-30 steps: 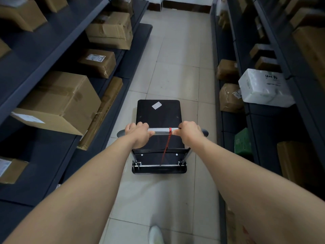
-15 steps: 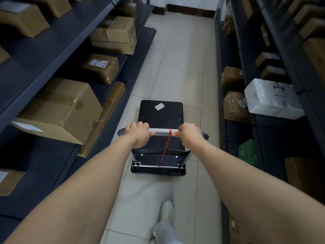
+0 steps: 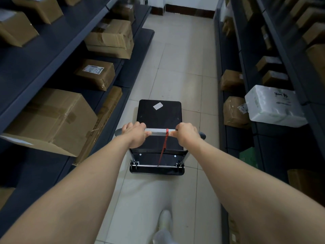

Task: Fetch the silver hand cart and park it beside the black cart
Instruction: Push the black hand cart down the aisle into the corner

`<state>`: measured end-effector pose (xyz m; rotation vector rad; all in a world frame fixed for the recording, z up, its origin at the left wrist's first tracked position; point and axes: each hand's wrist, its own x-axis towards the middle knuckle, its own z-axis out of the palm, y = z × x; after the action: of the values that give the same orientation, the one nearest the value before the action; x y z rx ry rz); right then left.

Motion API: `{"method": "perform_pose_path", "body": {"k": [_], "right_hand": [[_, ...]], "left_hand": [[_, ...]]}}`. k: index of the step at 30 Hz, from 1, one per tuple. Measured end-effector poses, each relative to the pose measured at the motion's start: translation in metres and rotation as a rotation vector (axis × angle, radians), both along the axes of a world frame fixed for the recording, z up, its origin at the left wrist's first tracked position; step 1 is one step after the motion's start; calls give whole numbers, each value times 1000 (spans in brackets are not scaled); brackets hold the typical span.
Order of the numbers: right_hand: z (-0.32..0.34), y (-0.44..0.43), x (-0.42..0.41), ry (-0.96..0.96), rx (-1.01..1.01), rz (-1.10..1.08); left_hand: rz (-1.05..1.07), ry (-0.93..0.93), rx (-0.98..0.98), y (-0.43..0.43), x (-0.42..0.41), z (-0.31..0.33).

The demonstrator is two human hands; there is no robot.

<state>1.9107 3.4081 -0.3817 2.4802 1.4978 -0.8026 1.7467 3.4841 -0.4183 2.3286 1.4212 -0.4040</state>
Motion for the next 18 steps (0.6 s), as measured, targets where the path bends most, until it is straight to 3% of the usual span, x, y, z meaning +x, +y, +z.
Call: {"method": "perform_pose_path", "body": {"k": [18], "right_hand": [[3, 57, 29, -11, 1, 25]], "left_hand": [[-2, -3, -11, 60, 28, -3]]}}
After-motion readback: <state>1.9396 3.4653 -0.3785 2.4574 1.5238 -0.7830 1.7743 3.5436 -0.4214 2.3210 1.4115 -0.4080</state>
